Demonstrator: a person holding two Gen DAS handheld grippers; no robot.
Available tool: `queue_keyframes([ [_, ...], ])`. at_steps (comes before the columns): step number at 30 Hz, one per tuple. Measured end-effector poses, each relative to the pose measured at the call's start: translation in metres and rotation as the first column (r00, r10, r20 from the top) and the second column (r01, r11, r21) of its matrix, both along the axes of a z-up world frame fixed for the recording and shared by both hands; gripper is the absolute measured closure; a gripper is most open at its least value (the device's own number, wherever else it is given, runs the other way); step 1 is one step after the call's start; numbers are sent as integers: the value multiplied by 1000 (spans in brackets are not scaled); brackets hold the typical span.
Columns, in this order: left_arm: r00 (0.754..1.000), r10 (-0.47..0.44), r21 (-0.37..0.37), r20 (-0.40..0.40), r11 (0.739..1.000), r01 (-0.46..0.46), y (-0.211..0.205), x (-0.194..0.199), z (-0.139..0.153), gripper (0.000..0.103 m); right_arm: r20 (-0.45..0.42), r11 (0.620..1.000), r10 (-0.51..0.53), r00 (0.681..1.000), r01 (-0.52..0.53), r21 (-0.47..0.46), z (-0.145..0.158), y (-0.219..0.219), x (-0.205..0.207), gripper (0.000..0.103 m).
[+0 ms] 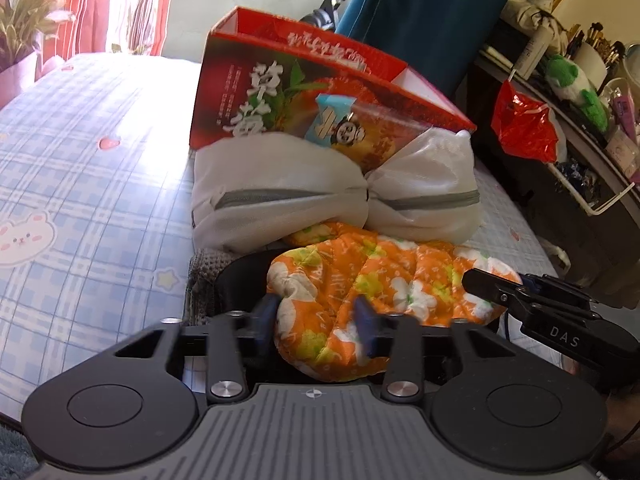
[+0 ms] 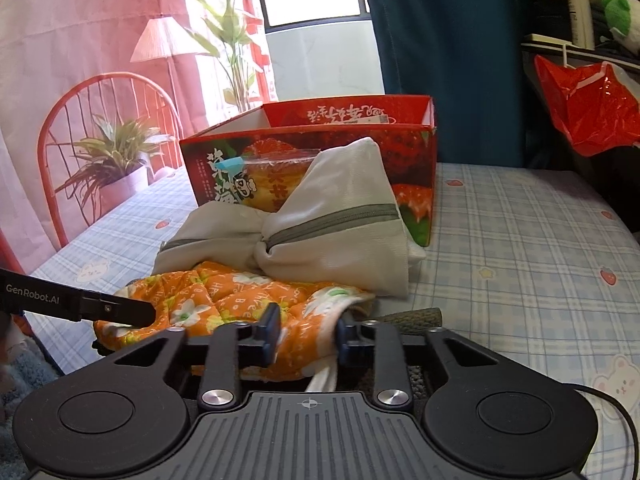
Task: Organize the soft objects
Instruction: 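Lift the orange floral cloth with the right tool over the box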
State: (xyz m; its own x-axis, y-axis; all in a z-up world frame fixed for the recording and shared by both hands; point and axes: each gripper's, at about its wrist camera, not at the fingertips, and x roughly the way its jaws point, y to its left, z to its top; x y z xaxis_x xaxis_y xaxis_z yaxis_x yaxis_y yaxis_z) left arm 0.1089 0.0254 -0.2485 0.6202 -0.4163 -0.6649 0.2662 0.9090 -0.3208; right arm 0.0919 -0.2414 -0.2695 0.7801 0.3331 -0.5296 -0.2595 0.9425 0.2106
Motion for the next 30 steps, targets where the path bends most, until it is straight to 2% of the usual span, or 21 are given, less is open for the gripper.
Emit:
queue_keyframes([
  [1,1000,2,0,10,1000,-2,1,-1,2,79,5,1000,1,1000,-1,6,1,-1,-1,88],
  [4,999,10,-5,53,1000,-10,3,-6,12,87,20,1000,14,1000,-15,27,5,-3,-4,90],
  [16,983,40,-29,177,999,-35,13,-20,48,88,129,994,66,989,-77,78,49,-4,-14,91],
  [23,960,37,-17,276,999,-34,13,-22,74,88,200,992,83,976,-99,75,76,-4,-16,91],
  [30,934,22,1,356,1000,-23,10,-8,106,88,263,990,109,959,-127,54,107,-5,1,91],
])
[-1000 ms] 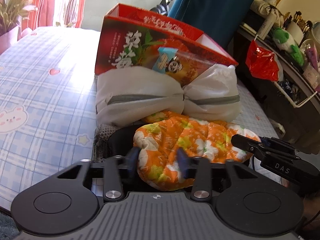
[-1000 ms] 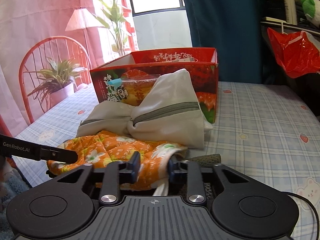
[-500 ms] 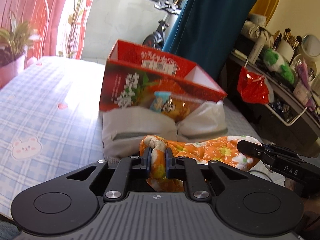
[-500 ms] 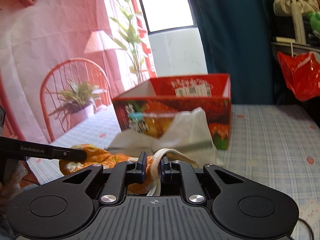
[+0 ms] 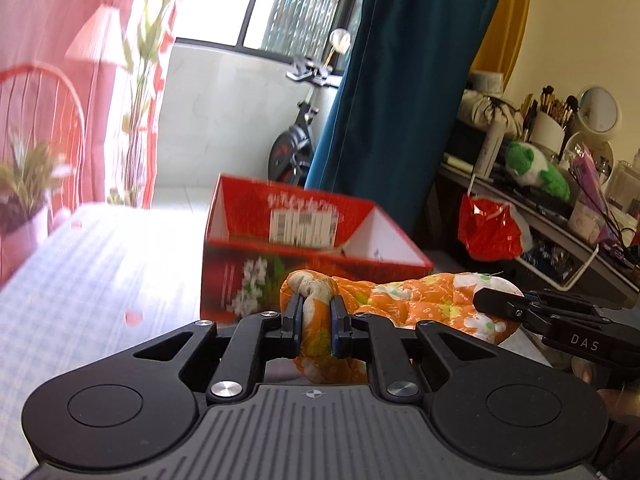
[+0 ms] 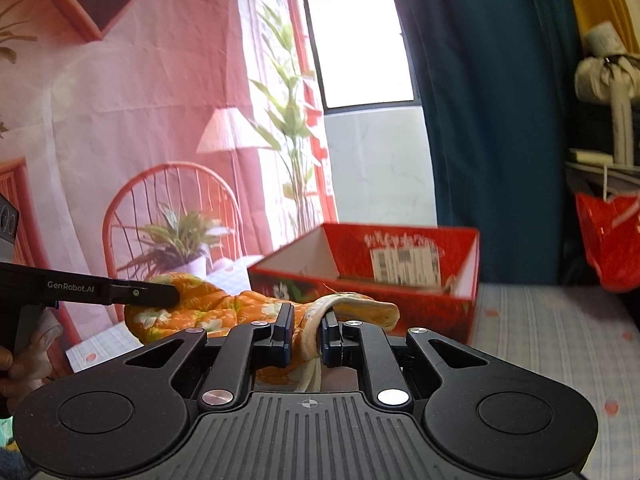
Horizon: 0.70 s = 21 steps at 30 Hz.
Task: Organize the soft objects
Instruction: 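Lift the orange floral cloth with the right tool over the box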
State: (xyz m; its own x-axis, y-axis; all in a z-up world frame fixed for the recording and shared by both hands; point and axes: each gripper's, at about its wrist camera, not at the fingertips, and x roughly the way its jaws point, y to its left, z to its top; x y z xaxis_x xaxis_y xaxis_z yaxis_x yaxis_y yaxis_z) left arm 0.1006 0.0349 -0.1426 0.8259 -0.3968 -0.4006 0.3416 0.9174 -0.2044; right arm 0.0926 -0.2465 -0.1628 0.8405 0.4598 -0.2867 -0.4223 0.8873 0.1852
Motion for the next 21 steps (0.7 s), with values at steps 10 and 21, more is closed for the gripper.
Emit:
queue_keyframes([
  [10,994,-18,77,109,997,10,-17,43,37,88,67,999,14,998,-10,-50,40,-4,52,91],
  [21,999,9,82,41,997,-13,-30,144,43,88,-5,993,0,1000,-1,-116,41,-5,158,91],
])
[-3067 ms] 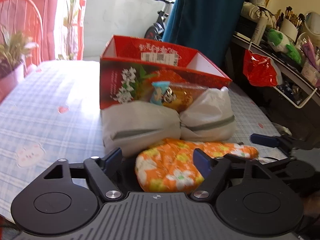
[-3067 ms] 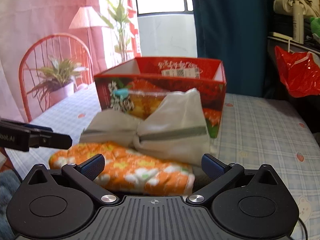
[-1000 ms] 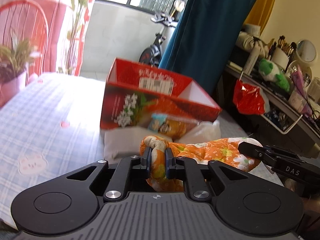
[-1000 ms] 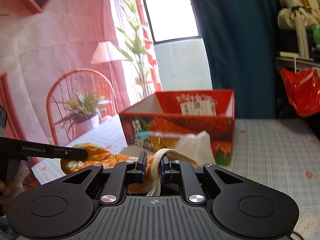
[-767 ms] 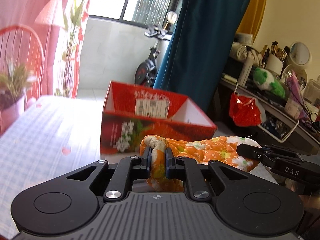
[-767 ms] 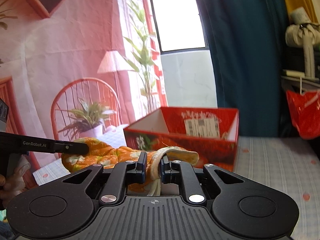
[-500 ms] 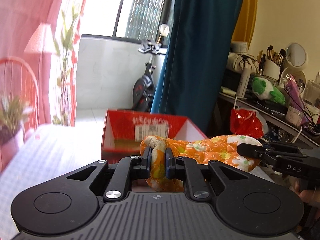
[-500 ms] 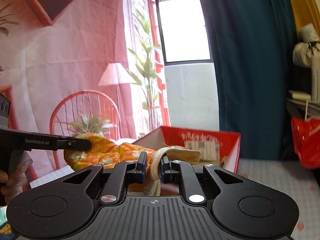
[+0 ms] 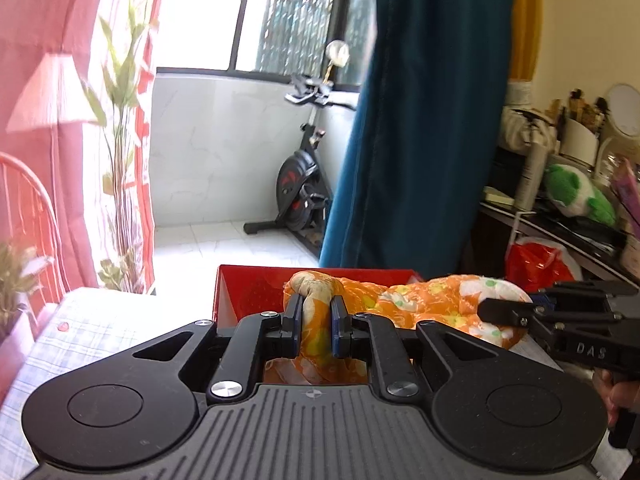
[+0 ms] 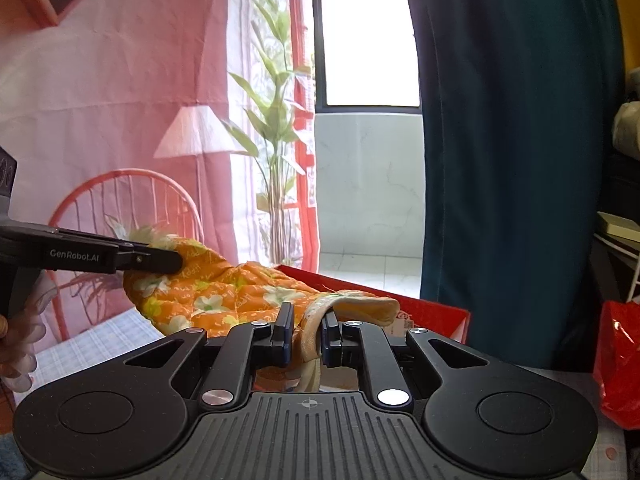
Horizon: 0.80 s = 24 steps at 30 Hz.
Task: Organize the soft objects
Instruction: 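Lift the orange floral cloth with the right tool over the box, then lower the cloth into the box and open the right tool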
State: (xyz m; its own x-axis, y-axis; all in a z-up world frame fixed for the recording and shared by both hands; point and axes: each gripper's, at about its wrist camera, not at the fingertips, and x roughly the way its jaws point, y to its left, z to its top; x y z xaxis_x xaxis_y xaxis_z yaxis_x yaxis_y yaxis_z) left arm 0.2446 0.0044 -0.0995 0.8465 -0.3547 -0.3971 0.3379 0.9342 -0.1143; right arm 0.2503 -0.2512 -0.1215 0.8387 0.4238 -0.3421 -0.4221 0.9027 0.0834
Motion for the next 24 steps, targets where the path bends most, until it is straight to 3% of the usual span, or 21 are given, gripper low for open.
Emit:
queue_keyframes([
  [6,998,10,89,-65,996,-4,-14,48,-17,88,-92,1000,-29,995,28,-11,-21,6,55,91],
  [17,972,28,155,-233,988,9,-26,109,-60,87,-297,997,-72,952,57,-59,-78,15,121,91],
  [21,965,22,184,-261,983,27,-27,110,-71,84,-341,995,-61,938,33,-90,-90,15,122,91],
  [24,960,40,208,-279,978,20,-26,114,-75,71,-366,996,-58,929,28,-87,-95,15,125,91],
])
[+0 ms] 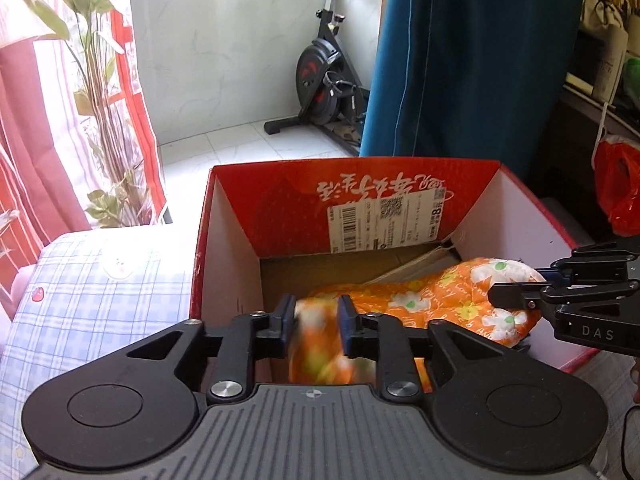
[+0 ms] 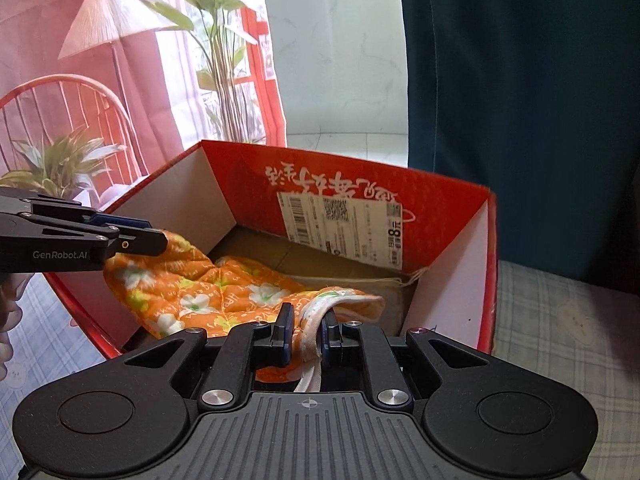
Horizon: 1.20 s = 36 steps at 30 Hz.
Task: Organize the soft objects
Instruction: 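Lower the cloth into the box and open the right tool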
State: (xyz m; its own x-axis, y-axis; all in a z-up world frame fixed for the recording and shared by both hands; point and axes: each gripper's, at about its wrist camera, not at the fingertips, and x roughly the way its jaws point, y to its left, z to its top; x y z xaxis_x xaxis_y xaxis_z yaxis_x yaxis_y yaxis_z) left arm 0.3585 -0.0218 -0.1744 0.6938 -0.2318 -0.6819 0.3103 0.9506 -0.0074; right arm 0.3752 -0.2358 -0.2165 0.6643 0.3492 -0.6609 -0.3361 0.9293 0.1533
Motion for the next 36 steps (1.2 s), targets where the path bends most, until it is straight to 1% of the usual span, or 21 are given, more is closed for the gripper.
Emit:
queue_keyframes([
  [1,1000,3,6,3,1000,-3,0,0,1,64,-5,1000,4,1000,-4,-2,-1,1,0,91],
  [3,1000,11,18,14,1000,-11,2,-1,4,58,-12,1000,8,1000,-8,-31,-2,5,2,91],
  [5,1000,11,7,19,1000,-11,5,-1,6,58,-18,999,4,1000,-5,-40,-3,5,2,91],
  [8,1000,9,-3,20,1000,-8,4,-2,8,58,-45,1000,-4,999,4,-5,-7,6,3,91],
  [12,1000,13,-18,23,1000,-13,2,-4,7,58,-68,999,18,998,-16,34,-8,14,3,91],
  [16,999,23,-29,24,999,-22,2,-7,7,58,-90,999,17,996,-13,42,-9,21,4,91],
  [17,999,24,-32,25,999,-24,3,-8,7,58,-91,999,9,996,-6,32,-9,21,3,90],
  [18,999,26,-34,27,999,-25,3,-9,8,58,-89,1000,-1,996,3,21,-8,21,2,86],
  [19,999,27,-34,30,999,-26,4,-11,9,58,-86,1000,-17,996,17,5,-7,20,1,84],
  [20,999,30,-33,33,999,-29,5,-13,10,58,-81,999,-35,996,34,-12,-5,20,0,78],
  [22,999,37,-33,38,999,-36,7,-16,13,58,-64,998,-60,996,58,-33,0,17,-5,75],
  [24,998,43,-40,43,998,-41,9,-21,15,57,-41,996,-77,996,75,-49,7,14,-11,64],
  [26,998,45,-44,48,998,-43,9,-27,18,57,-13,995,-78,997,77,-59,14,11,-20,59],
  [36,997,22,-50,74,999,-19,12,-82,29,57,88,999,-35,996,38,-36,40,9,-81,59],
])
